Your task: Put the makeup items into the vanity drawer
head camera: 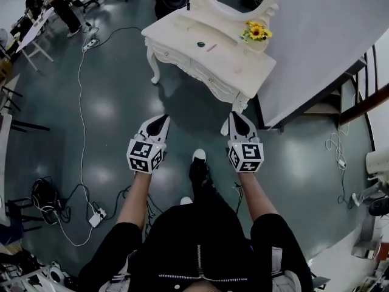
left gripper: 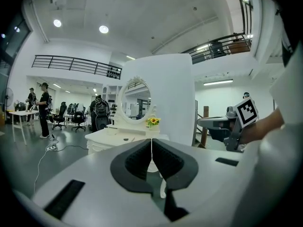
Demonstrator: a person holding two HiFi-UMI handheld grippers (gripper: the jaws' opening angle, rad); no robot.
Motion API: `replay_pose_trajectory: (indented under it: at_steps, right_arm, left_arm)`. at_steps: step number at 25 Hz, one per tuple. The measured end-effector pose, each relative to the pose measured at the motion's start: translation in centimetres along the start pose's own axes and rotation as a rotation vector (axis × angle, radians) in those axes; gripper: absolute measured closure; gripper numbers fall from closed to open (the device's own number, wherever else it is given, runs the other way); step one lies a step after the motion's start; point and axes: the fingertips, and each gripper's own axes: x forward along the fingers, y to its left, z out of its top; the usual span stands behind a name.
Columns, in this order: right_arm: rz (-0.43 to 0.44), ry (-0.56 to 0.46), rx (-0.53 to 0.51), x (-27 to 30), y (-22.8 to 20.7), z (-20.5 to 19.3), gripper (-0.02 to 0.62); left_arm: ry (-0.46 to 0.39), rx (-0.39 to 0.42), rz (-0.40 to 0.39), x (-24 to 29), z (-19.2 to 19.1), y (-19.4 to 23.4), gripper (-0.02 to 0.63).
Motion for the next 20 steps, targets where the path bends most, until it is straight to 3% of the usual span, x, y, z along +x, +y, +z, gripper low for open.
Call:
replay_pose_trajectory:
  at_steps: [20]
  right_arm:
    - [0.061,0.014,0.022,27.0,-13.1,3.3,0.591]
  left_arm:
    - [0.02,0.003,0.03,24.3,7.0,12.4,0.583]
